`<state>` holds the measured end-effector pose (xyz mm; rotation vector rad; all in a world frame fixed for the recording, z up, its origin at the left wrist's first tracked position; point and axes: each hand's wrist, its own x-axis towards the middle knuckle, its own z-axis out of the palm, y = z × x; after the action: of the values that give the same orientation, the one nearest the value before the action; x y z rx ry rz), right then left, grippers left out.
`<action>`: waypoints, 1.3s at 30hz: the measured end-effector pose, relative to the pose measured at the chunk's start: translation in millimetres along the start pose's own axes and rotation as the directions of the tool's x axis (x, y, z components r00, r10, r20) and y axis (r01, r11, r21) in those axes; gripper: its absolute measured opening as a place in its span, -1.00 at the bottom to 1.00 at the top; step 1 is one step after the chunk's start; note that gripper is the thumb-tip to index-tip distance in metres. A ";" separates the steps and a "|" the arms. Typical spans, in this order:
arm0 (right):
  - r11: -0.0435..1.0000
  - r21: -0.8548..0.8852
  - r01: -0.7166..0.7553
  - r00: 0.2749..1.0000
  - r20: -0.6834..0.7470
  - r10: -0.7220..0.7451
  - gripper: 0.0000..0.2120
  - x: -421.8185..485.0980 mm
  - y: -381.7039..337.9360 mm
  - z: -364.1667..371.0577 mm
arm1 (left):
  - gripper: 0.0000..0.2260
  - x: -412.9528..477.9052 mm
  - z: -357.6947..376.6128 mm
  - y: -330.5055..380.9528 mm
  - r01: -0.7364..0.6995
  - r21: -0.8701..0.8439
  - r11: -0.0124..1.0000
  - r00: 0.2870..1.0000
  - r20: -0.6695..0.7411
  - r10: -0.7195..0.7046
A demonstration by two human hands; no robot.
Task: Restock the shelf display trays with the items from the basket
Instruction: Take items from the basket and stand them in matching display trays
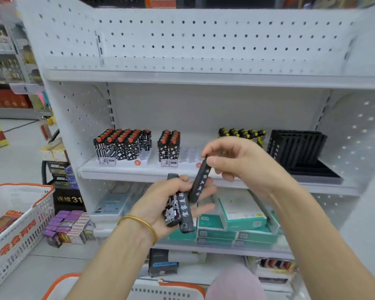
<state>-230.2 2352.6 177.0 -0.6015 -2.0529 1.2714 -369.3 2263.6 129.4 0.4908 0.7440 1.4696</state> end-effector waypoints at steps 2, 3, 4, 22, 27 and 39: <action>0.999 0.053 -0.014 0.996 -0.091 0.018 -0.83 -21.0 8.0 -21.8 | -0.72 12.2 19.6 -19.8 0.032 0.070 0.997 0.999 -0.018 -0.031; 0.997 0.070 -0.020 0.991 -0.130 0.029 -0.84 -31.0 12.4 -31.7 | -0.83 18.5 30.4 -30.7 0.042 0.090 0.995 0.998 -0.040 -0.038; 0.997 0.071 -0.026 0.984 -0.171 0.038 -0.86 -40.4 17.0 -41.1 | -0.88 24.3 42.5 -41.5 0.046 0.089 0.995 0.998 -0.053 -0.042; 0.826 -0.536 -0.172 0.790 -0.576 -0.209 -0.75 -28.3 67.0 -167.3 | -0.74 93.0 113.1 -125.9 0.280 -0.060 0.958 0.960 0.025 -0.279; 0.793 -0.589 -0.156 0.819 -0.526 -0.230 -0.75 -23.8 71.6 -166.4 | -0.72 93.7 111.7 -128.1 0.336 -0.128 0.933 0.940 0.097 -0.326; 0.825 -0.541 -0.165 0.879 -0.460 -0.126 -0.82 -73.4 57.6 -142.7 | -0.63 89.3 114.3 -127.3 0.313 -0.188 0.931 0.948 0.130 -0.292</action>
<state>-73.7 2415.1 150.9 -1.0890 -1.9673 0.4085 -203.6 2359.5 105.2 0.2731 0.5515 1.2064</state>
